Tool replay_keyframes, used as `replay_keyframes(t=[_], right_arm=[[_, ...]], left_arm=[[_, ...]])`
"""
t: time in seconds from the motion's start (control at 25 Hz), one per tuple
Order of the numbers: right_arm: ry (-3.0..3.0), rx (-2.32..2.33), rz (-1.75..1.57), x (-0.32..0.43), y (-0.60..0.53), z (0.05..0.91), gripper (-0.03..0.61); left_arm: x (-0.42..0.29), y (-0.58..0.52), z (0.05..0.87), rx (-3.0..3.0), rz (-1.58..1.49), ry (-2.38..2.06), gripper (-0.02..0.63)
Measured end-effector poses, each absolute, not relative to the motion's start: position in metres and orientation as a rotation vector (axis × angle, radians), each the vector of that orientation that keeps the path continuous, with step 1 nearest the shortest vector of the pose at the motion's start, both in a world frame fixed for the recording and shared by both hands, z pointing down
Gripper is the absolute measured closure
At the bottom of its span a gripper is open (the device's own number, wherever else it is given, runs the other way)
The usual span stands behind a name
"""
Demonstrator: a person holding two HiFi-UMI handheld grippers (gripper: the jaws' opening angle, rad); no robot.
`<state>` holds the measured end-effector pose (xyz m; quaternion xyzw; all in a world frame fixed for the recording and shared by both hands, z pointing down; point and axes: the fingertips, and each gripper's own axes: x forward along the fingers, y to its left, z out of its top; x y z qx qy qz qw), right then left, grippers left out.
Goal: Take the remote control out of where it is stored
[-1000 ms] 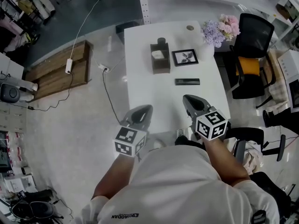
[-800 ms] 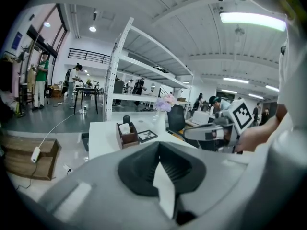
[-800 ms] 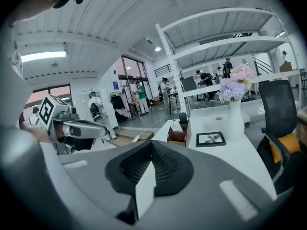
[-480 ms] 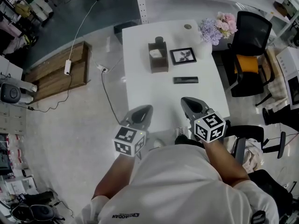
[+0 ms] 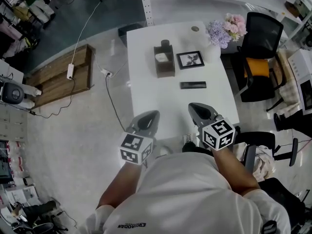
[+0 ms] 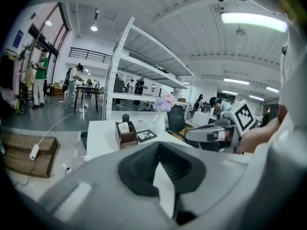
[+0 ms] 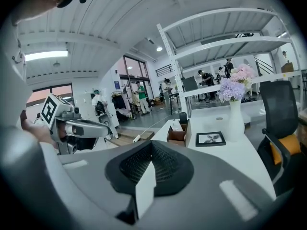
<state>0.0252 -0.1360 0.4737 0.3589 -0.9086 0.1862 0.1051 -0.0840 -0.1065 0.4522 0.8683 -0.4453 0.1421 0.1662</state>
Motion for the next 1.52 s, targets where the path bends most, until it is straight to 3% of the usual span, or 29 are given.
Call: replay_keyframes(t=[0.48, 1.08, 1.52], right_arm=[[-2.656, 0.990, 0.521, 0.012, -0.166, 0.484, 0.574], [-2.506, 0.860, 0.051, -0.026, -0.273, 0.497, 0.572], [-2.398, 0.757, -0.068, -0.054, -0.343, 0.525, 0.533]], left_arm=[[-0.092, -0.128, 0.460, 2.429, 0.409, -1.297, 0.611], [-0.117, -0.152, 0.481, 2.318, 0.510, -1.372, 0.611], [-0.128, -0.165, 0.492, 2.238, 0.522, -1.428, 0.611]])
